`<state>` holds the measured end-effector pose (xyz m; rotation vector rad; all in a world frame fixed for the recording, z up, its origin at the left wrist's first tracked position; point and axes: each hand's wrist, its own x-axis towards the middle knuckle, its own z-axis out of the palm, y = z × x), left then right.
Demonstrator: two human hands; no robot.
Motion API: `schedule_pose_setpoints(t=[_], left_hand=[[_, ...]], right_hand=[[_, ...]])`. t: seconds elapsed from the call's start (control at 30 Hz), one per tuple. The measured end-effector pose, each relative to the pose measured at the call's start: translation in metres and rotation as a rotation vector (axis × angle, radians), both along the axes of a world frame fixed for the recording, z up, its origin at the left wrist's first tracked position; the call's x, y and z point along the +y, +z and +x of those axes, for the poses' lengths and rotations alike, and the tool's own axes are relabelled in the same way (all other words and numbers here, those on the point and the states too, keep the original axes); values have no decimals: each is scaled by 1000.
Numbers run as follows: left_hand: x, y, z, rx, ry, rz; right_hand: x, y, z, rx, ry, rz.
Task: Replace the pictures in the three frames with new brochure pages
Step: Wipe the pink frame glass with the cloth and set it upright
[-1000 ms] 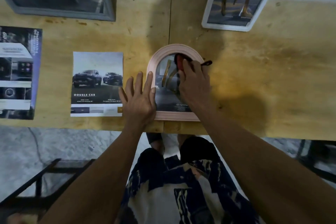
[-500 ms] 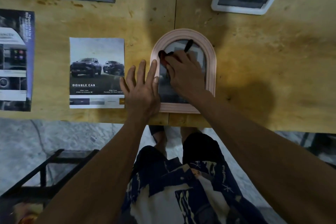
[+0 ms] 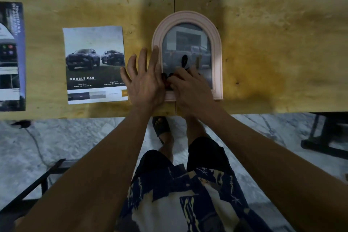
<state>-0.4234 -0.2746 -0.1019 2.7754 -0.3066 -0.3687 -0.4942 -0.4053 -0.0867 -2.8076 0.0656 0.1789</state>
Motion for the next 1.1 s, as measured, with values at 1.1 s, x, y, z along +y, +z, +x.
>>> schedule_pose_setpoints(t=[1.1], left_hand=[[0, -2, -2, -23, -7, 3]], right_hand=[[-69, 48, 21, 296, -197, 430]])
